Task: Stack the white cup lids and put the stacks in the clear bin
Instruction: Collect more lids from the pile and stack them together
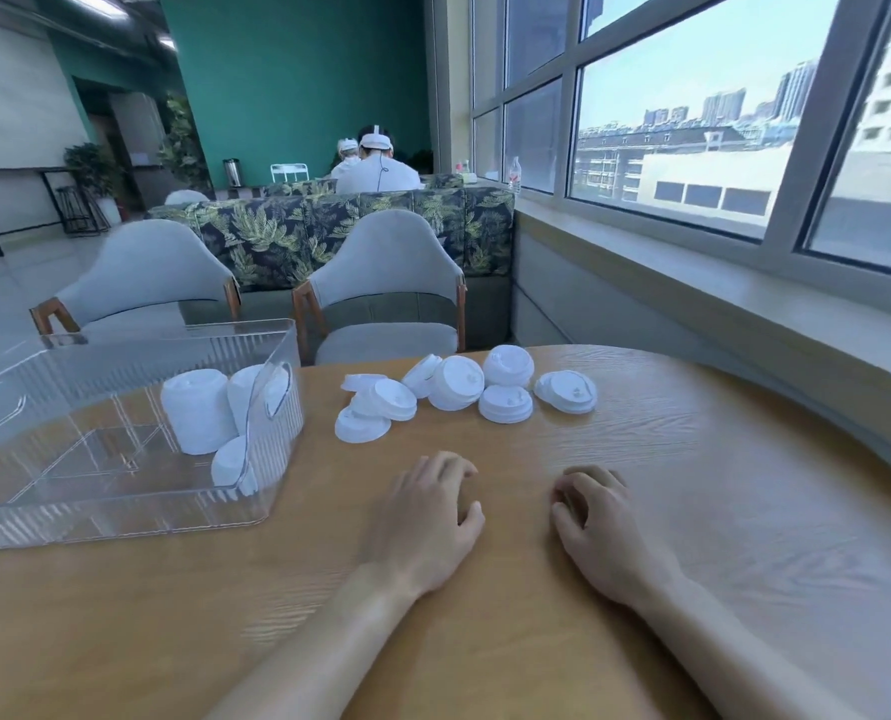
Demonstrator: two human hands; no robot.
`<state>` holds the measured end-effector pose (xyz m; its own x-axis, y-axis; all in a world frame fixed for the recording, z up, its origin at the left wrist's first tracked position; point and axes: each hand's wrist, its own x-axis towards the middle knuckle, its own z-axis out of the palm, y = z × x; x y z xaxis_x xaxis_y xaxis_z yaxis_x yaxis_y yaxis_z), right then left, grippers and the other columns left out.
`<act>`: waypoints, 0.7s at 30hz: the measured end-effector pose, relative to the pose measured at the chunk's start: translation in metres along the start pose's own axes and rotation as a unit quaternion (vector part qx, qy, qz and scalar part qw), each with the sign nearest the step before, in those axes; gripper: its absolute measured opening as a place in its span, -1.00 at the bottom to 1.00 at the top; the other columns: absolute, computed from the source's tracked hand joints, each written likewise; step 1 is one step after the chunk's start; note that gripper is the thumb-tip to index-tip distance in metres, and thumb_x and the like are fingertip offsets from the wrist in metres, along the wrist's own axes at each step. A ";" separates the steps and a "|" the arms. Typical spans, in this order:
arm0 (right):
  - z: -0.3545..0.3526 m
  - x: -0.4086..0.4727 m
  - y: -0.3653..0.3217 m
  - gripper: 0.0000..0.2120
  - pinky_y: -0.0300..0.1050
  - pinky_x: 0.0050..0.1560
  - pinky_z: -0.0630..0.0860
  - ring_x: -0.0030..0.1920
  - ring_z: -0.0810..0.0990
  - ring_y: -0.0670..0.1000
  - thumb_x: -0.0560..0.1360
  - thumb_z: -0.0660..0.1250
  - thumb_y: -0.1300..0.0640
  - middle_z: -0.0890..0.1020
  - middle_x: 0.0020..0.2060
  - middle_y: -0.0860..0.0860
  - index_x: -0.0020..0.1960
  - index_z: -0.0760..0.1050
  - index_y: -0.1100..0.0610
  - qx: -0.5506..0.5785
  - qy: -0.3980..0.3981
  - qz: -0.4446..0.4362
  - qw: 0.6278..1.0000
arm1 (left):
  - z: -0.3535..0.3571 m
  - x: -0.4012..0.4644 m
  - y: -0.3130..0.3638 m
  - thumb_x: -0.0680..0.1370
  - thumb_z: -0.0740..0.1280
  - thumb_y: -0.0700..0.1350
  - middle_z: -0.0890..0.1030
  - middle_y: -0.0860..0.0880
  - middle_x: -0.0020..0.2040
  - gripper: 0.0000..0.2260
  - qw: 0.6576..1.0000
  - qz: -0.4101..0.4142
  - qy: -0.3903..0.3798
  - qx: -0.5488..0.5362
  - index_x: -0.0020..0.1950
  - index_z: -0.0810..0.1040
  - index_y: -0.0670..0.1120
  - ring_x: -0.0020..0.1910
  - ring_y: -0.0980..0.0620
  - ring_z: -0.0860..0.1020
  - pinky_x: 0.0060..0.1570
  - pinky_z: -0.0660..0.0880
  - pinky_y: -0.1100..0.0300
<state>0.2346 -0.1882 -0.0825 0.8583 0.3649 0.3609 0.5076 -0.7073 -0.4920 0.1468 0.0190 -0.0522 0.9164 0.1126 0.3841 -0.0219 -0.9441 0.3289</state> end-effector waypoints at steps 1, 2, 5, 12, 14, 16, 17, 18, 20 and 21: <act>-0.001 0.005 0.005 -0.83 -0.11 0.26 0.42 0.25 0.41 -0.06 0.56 0.28 0.06 0.54 0.14 -0.13 0.09 0.58 0.06 -0.002 0.003 0.009 1.000 | 0.004 0.009 0.001 0.65 0.23 0.07 0.39 0.25 0.36 -0.68 1.000 0.002 0.004 0.000 0.40 0.41 0.10 0.30 0.22 0.29 0.18 0.24 0.32; -0.001 0.010 0.010 -0.83 -0.09 0.25 0.43 0.25 0.41 -0.05 0.56 0.28 0.06 0.55 0.14 -0.12 0.08 0.58 0.07 -0.002 0.007 0.019 1.000 | 0.009 0.018 0.000 0.65 0.23 0.07 0.36 0.23 0.42 -0.65 1.000 0.001 0.007 -0.002 0.44 0.39 0.09 0.37 0.23 0.25 0.24 0.24 0.31; -0.002 0.025 0.020 -0.85 -0.05 0.23 0.44 0.24 0.42 -0.04 0.55 0.29 0.07 0.55 0.10 -0.10 0.05 0.57 0.07 0.006 0.017 0.042 0.999 | 0.024 0.043 -0.005 0.65 0.23 0.07 0.34 0.15 0.54 -0.60 1.000 0.012 0.021 0.014 0.48 0.41 0.03 0.57 0.17 0.15 0.48 0.15 0.23; -0.003 0.071 0.041 -0.76 0.00 0.24 0.45 0.30 0.36 -0.05 0.59 0.24 0.05 0.49 0.23 -0.08 0.20 0.53 0.08 0.004 0.027 0.085 0.996 | 0.053 0.101 -0.016 0.65 0.24 0.09 0.39 0.05 0.52 -0.54 0.999 0.021 0.039 0.024 0.51 0.39 -0.05 0.56 0.08 0.21 0.53 0.13 0.19; -0.003 0.083 0.044 -0.68 0.03 0.26 0.44 0.36 0.30 -0.02 0.58 0.24 0.06 0.45 0.31 -0.04 0.29 0.49 0.12 0.000 0.027 0.088 0.996 | 0.059 0.115 -0.018 0.64 0.27 0.07 0.44 0.02 0.48 -0.55 0.998 0.035 0.043 0.033 0.49 0.42 -0.09 0.55 0.05 0.24 0.52 0.16 0.16; -0.002 0.095 0.047 -0.60 0.04 0.29 0.40 0.38 0.26 0.00 0.56 0.26 0.06 0.41 0.37 -0.01 0.37 0.44 0.13 0.004 0.030 0.092 0.995 | 0.065 0.127 -0.019 0.63 0.29 0.07 0.49 0.01 0.44 -0.56 0.997 0.043 0.055 0.040 0.45 0.46 -0.10 0.54 0.02 0.26 0.51 0.21 0.12; -0.001 0.101 0.048 -0.57 0.02 0.31 0.37 0.39 0.25 0.01 0.56 0.27 0.05 0.40 0.39 0.00 0.40 0.41 0.13 0.007 0.033 0.094 0.995 | 0.067 0.132 -0.019 0.62 0.30 0.08 0.51 0.00 0.41 -0.57 0.996 0.046 0.063 0.045 0.43 0.48 -0.11 0.54 0.00 0.28 0.50 0.23 0.09; 0.000 0.106 0.050 -0.54 0.01 0.32 0.34 0.39 0.24 0.02 0.56 0.29 0.04 0.39 0.40 0.02 0.43 0.39 0.13 0.008 0.036 0.093 0.995 | 0.070 0.137 -0.020 0.61 0.30 0.09 0.53 0.00 0.39 -0.57 0.995 0.048 0.071 0.049 0.40 0.50 -0.11 0.53 -0.02 0.28 0.50 0.23 0.08; 0.001 0.116 0.052 -0.49 -0.02 0.35 0.29 0.40 0.24 0.05 0.55 0.33 0.01 0.39 0.40 0.04 0.45 0.36 0.14 0.011 0.041 0.092 0.995 | 0.075 0.146 -0.021 0.61 0.30 0.11 0.54 -0.02 0.38 -0.57 0.995 0.044 0.075 0.054 0.39 0.50 -0.11 0.54 -0.05 0.27 0.50 0.20 0.09; 0.003 0.120 0.054 -0.46 -0.03 0.36 0.27 0.41 0.24 0.06 0.55 0.35 -0.02 0.38 0.40 0.04 0.46 0.34 0.13 0.013 0.044 0.090 0.995 | 0.077 0.150 -0.021 0.61 0.30 0.13 0.54 -0.02 0.38 -0.56 0.995 0.040 0.073 0.053 0.39 0.50 -0.10 0.55 -0.04 0.25 0.49 0.17 0.11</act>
<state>0.3654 -0.1806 -0.0677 0.9263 0.1783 0.3320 0.3485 -0.7404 -0.5748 0.3155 0.0317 -0.0677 0.8454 0.0719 0.5293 -0.0429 -0.9785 0.2015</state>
